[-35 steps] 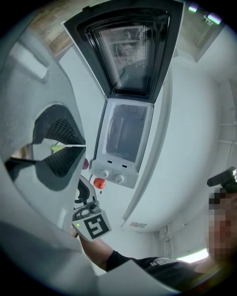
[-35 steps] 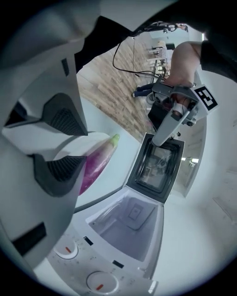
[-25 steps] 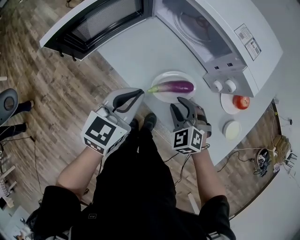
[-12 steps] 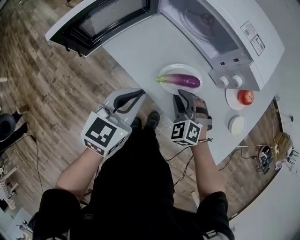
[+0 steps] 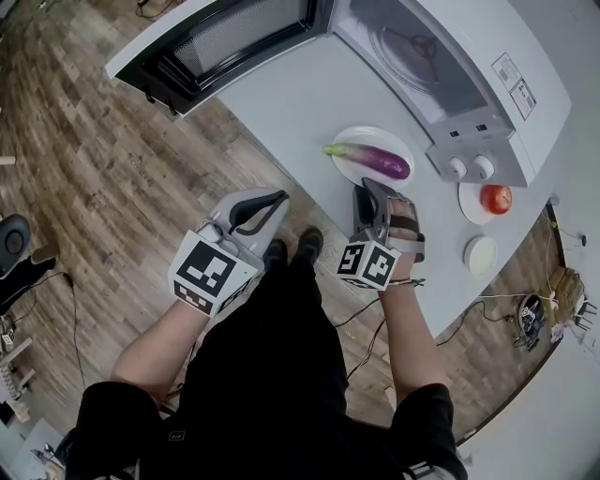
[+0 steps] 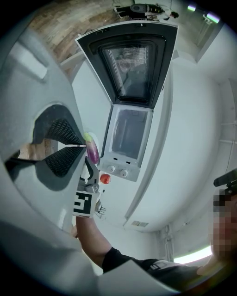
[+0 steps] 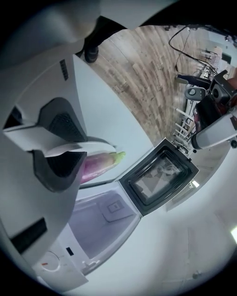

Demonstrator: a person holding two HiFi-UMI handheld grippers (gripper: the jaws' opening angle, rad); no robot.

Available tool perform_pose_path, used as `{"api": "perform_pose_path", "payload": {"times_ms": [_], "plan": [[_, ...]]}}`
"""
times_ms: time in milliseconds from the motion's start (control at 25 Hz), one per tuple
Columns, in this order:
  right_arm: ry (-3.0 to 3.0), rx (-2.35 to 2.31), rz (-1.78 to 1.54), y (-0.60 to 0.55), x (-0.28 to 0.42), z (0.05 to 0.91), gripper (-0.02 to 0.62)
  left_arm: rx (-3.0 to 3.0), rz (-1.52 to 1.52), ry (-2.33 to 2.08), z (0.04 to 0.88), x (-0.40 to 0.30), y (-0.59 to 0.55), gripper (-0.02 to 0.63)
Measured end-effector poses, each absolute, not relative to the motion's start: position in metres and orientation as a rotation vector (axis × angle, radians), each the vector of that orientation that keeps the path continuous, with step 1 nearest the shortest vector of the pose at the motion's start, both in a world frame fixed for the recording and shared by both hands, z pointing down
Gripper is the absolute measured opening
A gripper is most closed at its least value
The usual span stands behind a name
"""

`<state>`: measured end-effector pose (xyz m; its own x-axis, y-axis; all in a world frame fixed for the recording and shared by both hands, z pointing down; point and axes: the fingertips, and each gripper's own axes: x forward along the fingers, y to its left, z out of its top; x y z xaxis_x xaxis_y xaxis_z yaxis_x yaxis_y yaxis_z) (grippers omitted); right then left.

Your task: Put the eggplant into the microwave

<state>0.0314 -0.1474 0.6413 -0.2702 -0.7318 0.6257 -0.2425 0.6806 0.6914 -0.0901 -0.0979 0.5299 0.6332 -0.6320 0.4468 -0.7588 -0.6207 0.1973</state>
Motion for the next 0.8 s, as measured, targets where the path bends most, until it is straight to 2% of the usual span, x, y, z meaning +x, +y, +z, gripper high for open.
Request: {"api": "perform_pose_path", "payload": {"times_ms": [200, 640, 800], "plan": [[-1.796, 0.81, -0.598, -0.152, 0.03, 0.643, 0.04, 2.502, 0.476, -1.089, 0.532, -0.09, -0.1, 0.021], [-1.75, 0.751, -0.599, -0.137, 0.035, 0.644, 0.045, 2.489, 0.494, -1.075, 0.536, -0.092, -0.091, 0.021], [-1.741, 0.771, -0.556, -0.14, 0.046, 0.641, 0.087, 2.494, 0.482, -1.076, 0.536, -0.089, -0.091, 0.021]]}}
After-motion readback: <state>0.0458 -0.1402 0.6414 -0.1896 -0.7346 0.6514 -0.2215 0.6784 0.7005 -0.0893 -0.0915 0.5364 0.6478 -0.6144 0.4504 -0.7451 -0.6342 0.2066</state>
